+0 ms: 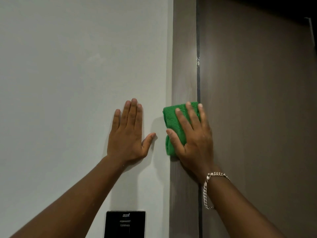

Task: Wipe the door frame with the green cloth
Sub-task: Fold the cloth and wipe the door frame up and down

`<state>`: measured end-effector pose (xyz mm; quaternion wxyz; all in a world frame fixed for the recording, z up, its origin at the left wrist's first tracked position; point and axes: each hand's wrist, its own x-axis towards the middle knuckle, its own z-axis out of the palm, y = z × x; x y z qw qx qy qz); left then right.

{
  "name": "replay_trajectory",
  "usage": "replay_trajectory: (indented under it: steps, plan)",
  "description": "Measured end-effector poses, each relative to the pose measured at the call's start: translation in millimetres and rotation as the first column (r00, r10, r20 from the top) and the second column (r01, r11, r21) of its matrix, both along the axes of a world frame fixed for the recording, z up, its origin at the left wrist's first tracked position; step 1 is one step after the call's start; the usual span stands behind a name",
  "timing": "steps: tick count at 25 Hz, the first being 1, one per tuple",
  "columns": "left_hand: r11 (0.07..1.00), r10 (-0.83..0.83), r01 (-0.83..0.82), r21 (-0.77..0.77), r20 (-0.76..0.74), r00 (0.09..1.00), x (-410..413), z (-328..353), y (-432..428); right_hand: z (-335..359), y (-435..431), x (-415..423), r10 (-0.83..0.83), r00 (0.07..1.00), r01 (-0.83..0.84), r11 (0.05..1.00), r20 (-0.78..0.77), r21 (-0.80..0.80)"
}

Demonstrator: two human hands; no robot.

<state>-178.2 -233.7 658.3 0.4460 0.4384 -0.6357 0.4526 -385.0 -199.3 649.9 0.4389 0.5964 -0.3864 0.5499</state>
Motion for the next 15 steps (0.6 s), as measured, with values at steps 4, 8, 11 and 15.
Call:
replay_trajectory:
  steps: [4, 8, 11, 15]
  plan:
    - [1.000, -0.001, 0.001, 0.001, -0.004, 1.000, 0, 4, 1, -52, -3, -7, -0.005, 0.998, 0.003, 1.000, -0.066, -0.028]
    - [1.000, -0.013, 0.013, -0.008, -0.007, 1.000, 0, 2, -1, 8, -1, 13, 0.057, 0.988, -0.051, 0.998, 0.142, -0.044]
    - [1.000, -0.020, 0.019, -0.015, -0.002, 1.000, 1, 3, -1, 0, -5, 21, 0.029, 0.996, -0.024, 0.998, 0.089, -0.056]
    - [1.000, -0.011, 0.011, -0.014, -0.001, 1.000, 2, 3, 0, -44, -3, 6, 0.031, 0.999, -0.030, 0.998, 0.031, -0.049]
